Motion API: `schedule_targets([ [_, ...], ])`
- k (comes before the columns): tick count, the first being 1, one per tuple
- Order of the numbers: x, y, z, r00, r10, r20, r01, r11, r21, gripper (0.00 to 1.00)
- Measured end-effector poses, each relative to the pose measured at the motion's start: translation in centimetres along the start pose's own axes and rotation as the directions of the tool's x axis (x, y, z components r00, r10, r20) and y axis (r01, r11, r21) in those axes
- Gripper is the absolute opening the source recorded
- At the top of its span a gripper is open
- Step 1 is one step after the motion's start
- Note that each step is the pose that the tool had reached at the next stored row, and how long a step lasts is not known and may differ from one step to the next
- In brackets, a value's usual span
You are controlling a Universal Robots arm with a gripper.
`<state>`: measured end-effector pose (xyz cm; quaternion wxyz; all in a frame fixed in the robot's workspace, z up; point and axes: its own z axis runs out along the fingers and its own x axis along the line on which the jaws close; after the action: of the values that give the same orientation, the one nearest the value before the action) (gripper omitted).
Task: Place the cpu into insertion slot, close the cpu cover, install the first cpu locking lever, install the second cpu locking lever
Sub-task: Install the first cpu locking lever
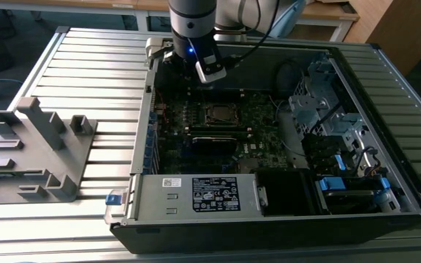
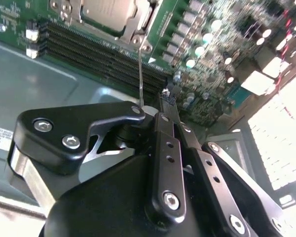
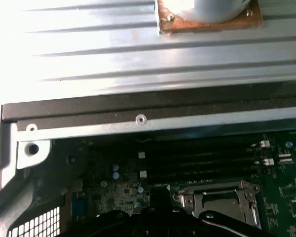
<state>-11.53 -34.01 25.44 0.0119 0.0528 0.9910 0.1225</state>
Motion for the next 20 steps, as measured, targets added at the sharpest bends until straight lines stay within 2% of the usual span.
schedule_targets([
  [3,0.00,0.00,0.00,1.0000,0.000,-0.0011,0.000,0.9999,-0.0106,0.10],
  [8,-0.17,0.01,0.04,1.0000,0.000,-0.0011,0.000,0.9999,-0.0110,0.10],
  [20,-1.54,0.13,0.15,1.0000,0.000,-0.0011,0.000,0.9999,-0.0109,0.10],
])
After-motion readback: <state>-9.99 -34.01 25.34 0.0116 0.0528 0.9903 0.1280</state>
